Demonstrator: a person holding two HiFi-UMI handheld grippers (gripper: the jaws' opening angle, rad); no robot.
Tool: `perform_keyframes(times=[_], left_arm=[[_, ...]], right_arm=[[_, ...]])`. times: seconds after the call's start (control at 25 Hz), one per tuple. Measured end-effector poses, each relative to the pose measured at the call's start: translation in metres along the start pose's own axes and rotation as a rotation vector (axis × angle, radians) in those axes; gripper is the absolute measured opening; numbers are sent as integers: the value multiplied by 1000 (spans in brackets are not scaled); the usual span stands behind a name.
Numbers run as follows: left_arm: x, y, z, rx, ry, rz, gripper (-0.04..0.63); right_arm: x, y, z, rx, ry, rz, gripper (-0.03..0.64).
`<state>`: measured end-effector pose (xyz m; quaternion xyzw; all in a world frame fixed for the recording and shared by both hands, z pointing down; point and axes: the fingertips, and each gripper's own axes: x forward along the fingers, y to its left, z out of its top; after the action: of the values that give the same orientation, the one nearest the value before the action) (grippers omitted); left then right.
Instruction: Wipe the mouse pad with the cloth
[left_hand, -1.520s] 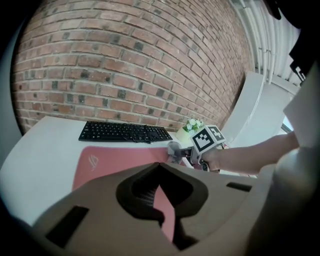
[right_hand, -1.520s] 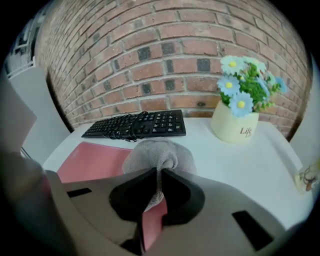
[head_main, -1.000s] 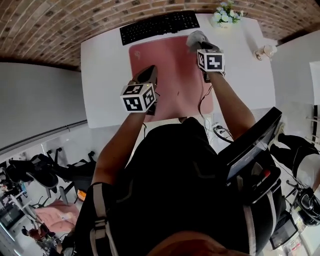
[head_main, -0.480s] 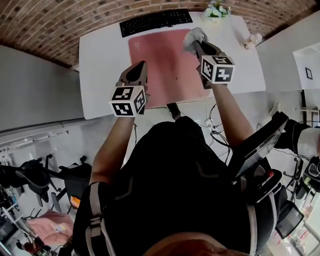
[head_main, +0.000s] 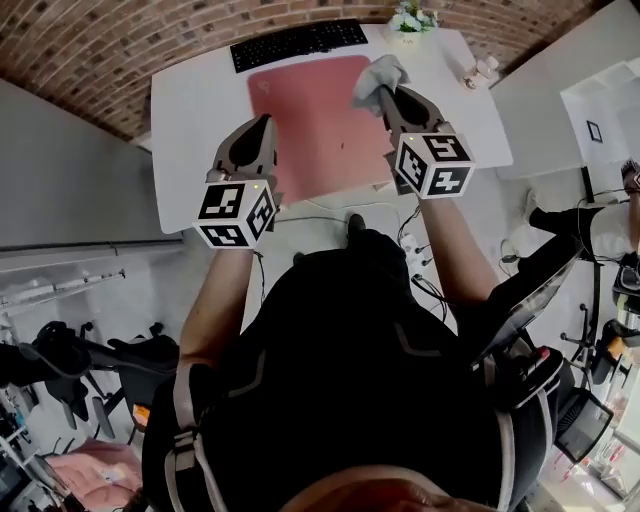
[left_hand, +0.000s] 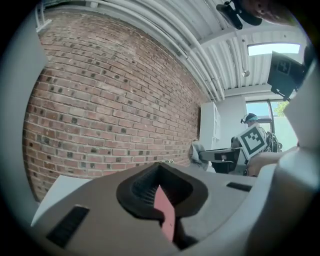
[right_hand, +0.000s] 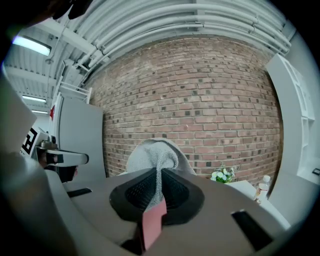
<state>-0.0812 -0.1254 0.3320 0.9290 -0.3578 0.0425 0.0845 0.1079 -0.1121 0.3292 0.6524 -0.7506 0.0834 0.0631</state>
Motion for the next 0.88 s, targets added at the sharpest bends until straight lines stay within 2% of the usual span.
perform_keyframes(times=[0.2,0.44,0.88], left_arm=[[-10,-16,14,35,-27,18,0],[-3,-30,22,13,-50,53,0],[16,-56,22,42,-52,99,0]], right_arm=[[-26,7,15,-17,-48,34,31],[-38,-1,14,-33,-51,73,31],[-46,-23,17,-58,-90,121,31]])
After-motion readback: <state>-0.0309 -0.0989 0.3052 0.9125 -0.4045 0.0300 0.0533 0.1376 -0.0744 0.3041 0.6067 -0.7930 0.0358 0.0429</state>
